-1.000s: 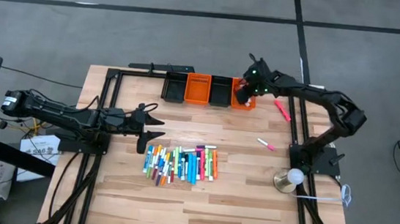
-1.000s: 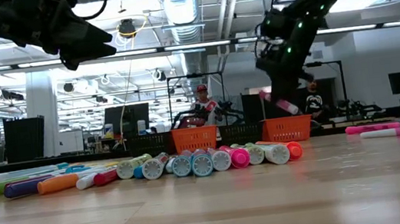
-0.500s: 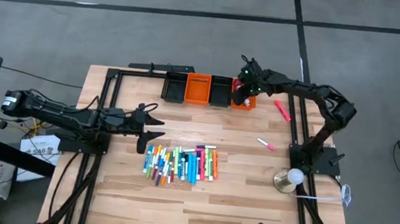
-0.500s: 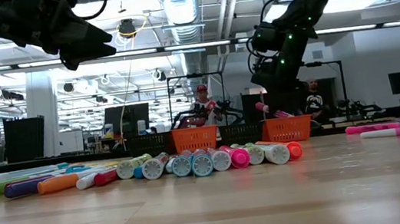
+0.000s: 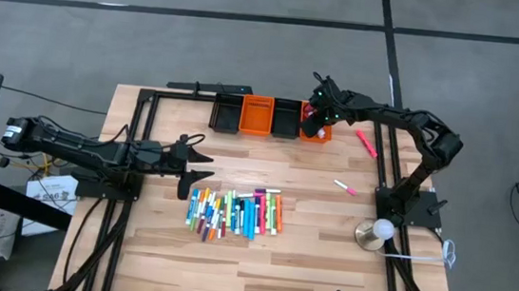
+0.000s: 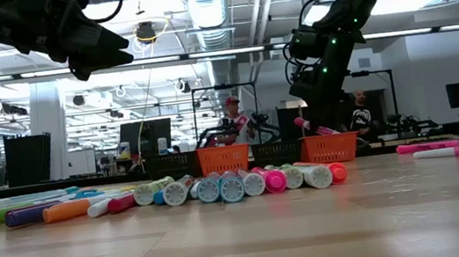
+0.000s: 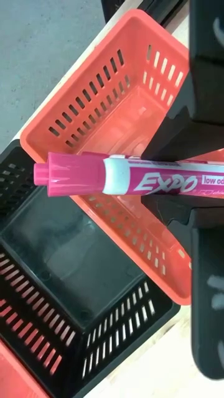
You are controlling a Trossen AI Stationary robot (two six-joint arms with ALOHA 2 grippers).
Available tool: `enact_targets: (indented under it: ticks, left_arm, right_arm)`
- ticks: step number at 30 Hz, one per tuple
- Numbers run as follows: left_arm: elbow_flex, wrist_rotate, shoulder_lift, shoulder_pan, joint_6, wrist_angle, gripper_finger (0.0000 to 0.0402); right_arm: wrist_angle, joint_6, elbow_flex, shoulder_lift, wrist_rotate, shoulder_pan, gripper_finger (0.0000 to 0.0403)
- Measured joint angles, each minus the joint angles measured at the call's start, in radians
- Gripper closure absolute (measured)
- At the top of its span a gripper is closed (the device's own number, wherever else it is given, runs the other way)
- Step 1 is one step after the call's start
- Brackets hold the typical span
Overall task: Pick & Place Markers
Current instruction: Put the pink marker pen into the right orange bin
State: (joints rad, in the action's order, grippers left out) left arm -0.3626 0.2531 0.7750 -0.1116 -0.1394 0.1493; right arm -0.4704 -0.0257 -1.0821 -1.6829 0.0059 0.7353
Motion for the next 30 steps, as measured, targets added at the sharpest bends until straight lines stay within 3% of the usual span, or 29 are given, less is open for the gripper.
enact_targets:
  ticks: [23,30]
  left_arm:
    - [0.000,0.000,0.000,0.000,0.000,0.000,0.0206]
    - [0.000,0.000,0.000,0.000,0.000,0.000,0.0206]
  right_arm:
    - [0.000,0.007,0.000,0.000,-0.002,-0.002,0.0325]
    - [0.000,0.000,0.000,0.000,-0.001,-0.002,0.0291]
